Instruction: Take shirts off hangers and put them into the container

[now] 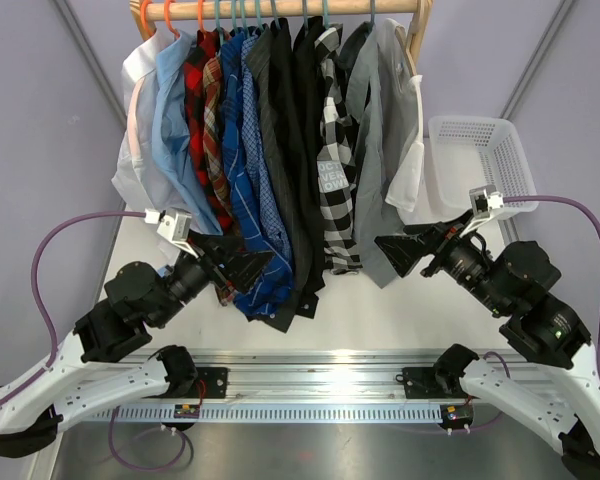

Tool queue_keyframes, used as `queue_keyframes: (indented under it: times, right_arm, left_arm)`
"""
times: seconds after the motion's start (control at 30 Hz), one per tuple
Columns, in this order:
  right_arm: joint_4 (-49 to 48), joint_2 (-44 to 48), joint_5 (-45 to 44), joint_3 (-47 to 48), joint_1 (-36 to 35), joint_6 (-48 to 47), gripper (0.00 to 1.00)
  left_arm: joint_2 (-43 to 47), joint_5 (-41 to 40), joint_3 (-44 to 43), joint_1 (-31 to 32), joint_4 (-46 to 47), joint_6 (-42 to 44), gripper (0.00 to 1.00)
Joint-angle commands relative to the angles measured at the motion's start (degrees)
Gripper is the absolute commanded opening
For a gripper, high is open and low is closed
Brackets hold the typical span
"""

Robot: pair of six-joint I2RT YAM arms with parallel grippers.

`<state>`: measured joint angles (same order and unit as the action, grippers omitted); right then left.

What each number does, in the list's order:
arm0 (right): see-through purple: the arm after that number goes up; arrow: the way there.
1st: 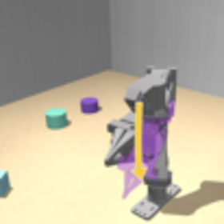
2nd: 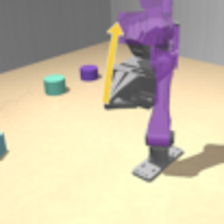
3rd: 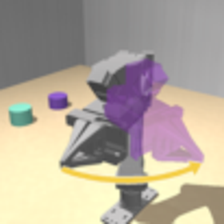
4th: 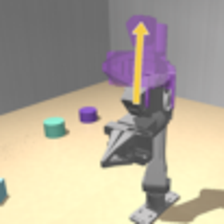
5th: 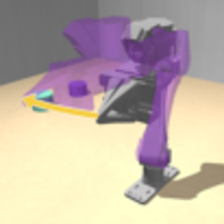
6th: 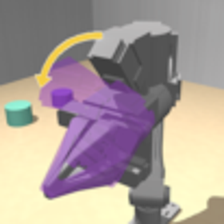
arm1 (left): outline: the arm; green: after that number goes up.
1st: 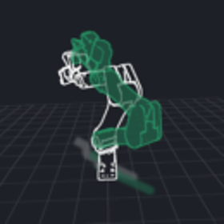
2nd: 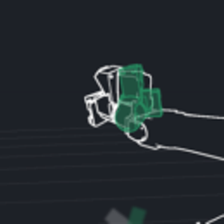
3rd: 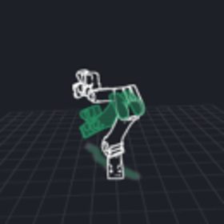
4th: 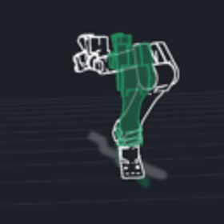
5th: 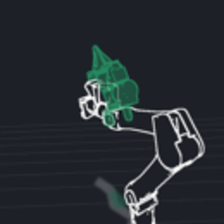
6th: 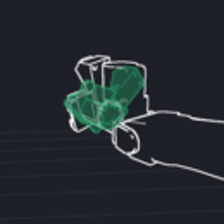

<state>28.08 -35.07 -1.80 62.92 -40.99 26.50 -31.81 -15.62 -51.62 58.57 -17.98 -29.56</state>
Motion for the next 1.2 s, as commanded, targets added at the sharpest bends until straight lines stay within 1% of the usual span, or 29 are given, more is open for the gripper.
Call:
queue_keyframes:
  times: [0.0,0.07,0.2,0.23,0.3,0.33,0.37,0.4,0.43,0.47,0.5,0.53,0.57,0.6,0.63,0.67,0.7,0.77,0.9,1.03,1.17]
  right_arm:
    - [-3.73,-1.23,3.28,-0.34,-0.40,-1.97,0.99]
    - [-4.17,-1.49,4.26,-0.25,-0.40,-2.68,0.99]
    - [-4.70,-3.77,2.16,1.68,-0.40,-4.52,0.99]
    - [-4.26,-6.13,0.59,2.90,-0.40,-5.66,1.00]
    - [-2.60,-9.39,-0.82,7.99,-0.40,-6.90,0.99]
    - [-1.72,-13.23,-1.53,10.19,-0.40,-7.86,0.99]
    - [-0.84,-15.18,-2.49,15.08,-0.40,-8.56,1.00]
    - [1.52,-17.38,-4.94,17.83,-0.40,-9.35,0.99]
    - [2.85,-21.75,-6.27,20.64,-0.40,-10.84,1.00]
    - [4.17,-23.80,-7.67,26.24,-0.40,-11.90,1.00]
    - [6.36,-25.82,-11.08,28.82,-0.40,-12.69,0.99]
    - [7.25,-29.32,-12.60,31.37,-0.40,-14.62,0.99]
    - [8.04,-30.92,-13.92,35.92,-0.40,-15.68,0.99]
    - [9.44,-32.50,-16.19,38.22,-0.40,-17.34,0.99]
    - [10.41,-35.82,-17.08,42.95,-0.40,-17.88,0.99]
    - [11.46,-37.34,-18.40,45.17,-0.40,-18.32,0.99]
    - [12.61,-38.83,-21.72,47.19,-0.40,-18.85,1.00]
    - [12.62,-42.09,-24.82,51.14,-0.40,-20.87,1.00]
    - [12.53,-46.57,-32.10,55.73,-0.40,-23.33,0.99]
    - [13.50,-51.75,-34.67,59.68,-0.40,-24.65,1.00]
    - [12.88,-54.49,-37.83,59.87,-0.40,-25.36,0.99]
  left_arm:
    - [0.96,1.03,0.63,0.23,4.26,1.70,0.99]
    - [1.05,1.29,0.90,0.23,4.27,1.96,0.99]
    - [1.05,1.91,0.99,0.23,4.53,3.81,0.99]
    - [1.05,1.56,0.99,0.23,4.36,3.98,0.99]
    - [0.79,1.20,0.90,0.23,3.83,3.72,0.99]
    - [0.53,1.12,0.90,0.23,3.57,3.63,0.99]
    - [0.52,1.11,0.82,0.23,3.13,3.55,0.99]
    - [0.52,1.11,0.81,0.23,2.95,3.46,0.99]
    - [0.70,1.11,0.81,0.23,2.69,3.28,0.99]
    - [0.87,1.03,0.99,0.23,2.25,3.28,0.99]
    - [1.14,0.85,1.08,0.23,1.90,3.11,0.99]
    - [1.23,0.16,1.17,0.23,1.63,2.85,0.99]
    - [1.40,-0.20,1.43,0.23,1.19,2.76,0.99]
    - [1.75,-0.38,1.52,0.23,1.02,2.67,0.99]
    - [1.84,-0.81,1.52,0.23,0.93,2.67,0.99]
    - [2.10,-0.91,1.69,0.23,0.67,2.58,0.99]
    - [2.19,-0.99,1.78,0.23,0.66,2.41,0.99]
    - [2.46,-1.35,2.13,0.23,0.57,2.23,0.99]
    - [2.90,-1.43,2.92,0.23,0.75,1.70,0.99]
    - [2.90,-1.52,3.01,0.23,0.49,1.61,0.99]
    - [3.07,-1.61,3.10,0.23,0.05,1.44,0.99]
